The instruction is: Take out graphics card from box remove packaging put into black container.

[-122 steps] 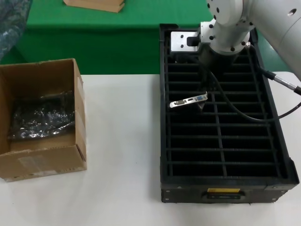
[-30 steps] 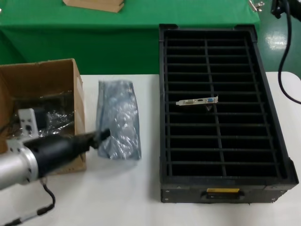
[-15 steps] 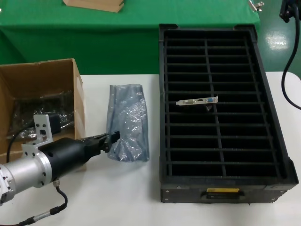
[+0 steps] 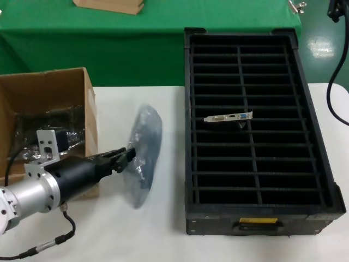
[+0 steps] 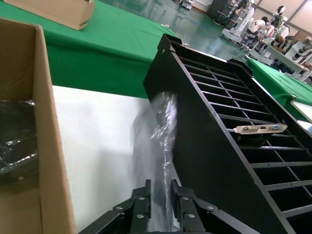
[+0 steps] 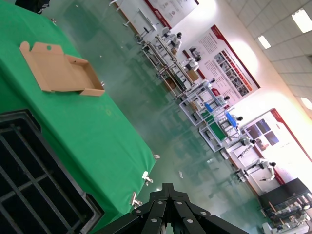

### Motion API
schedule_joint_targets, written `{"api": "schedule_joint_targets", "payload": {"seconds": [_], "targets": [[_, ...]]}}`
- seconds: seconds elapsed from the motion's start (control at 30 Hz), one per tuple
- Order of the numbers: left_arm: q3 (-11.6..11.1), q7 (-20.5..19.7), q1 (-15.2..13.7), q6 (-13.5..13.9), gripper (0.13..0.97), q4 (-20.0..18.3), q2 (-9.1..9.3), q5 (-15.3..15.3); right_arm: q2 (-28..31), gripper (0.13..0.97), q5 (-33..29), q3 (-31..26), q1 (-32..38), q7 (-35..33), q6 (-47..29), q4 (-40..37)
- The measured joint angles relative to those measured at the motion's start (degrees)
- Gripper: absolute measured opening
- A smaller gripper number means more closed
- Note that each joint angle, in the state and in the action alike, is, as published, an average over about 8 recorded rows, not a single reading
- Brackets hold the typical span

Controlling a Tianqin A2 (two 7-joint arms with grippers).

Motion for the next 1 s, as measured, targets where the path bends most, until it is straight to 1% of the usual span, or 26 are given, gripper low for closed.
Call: {"api": "schedule_joint_targets", "payload": {"seconds": [0.2,0.33,0.43,0.5,0.6,0.63,0.77,0.9,0.93,1.0], "targets": [[-1.6,0.4,-0.1,1.1,0.265,1.2,1.84,2.1,-0.6,0.134,-0.4,0.8,-0.5,-0.8,-0.9,1.4],[-2.9,1.0,-0.1,1.2,0.265,1.5,2.8,3.2,-0.8,0.134,-0.6,1.3,-0.9,-1.2,-1.5,2.4],[-4.2,1.8,0.2,1.1,0.326,1.0,3.22,3.3,-1.0,0.134,-0.8,1.7,-1.2,-1.4,-1.9,3.1],[-5.2,2.4,0.6,1.0,0.367,0.2,3.26,2.7,-1.1,0.134,-0.9,2.0,-1.3,-1.5,-2.0,3.5],[-6.8,3.1,1.5,1.3,0.428,-2.3,2.9,1.0,-1.2,0.134,-1.1,2.3,-1.5,-1.7,-2.3,4.0],[-7.4,3.3,1.9,1.4,0.428,-3.4,2.71,0.4,-1.3,0.134,-1.1,2.4,-1.5,-1.8,-2.4,4.1],[-9.6,3.7,3.5,1.3,0.536,-8.5,1.87,-1.9,-1.6,0.134,-1.3,2.7,-1.6,-2.0,-2.5,4.5],[-12.2,4.2,4.9,-0.5,0.645,-12.8,1.46,-2.2,-2.0,0.134,-1.3,2.9,-1.7,-2.3,-2.5,4.7],[-12.9,4.5,5.2,-1.1,0.645,-13.6,1.45,-2.2,-2.1,0.134,-1.3,3.0,-1.7,-2.4,-2.4,4.7],[-14.9,5.8,5.8,-2.7,0.688,-15.0,1.56,-2.6,-2.4,0.134,-1.2,3.1,-1.8,-2.5,-2.3,4.8]]}}
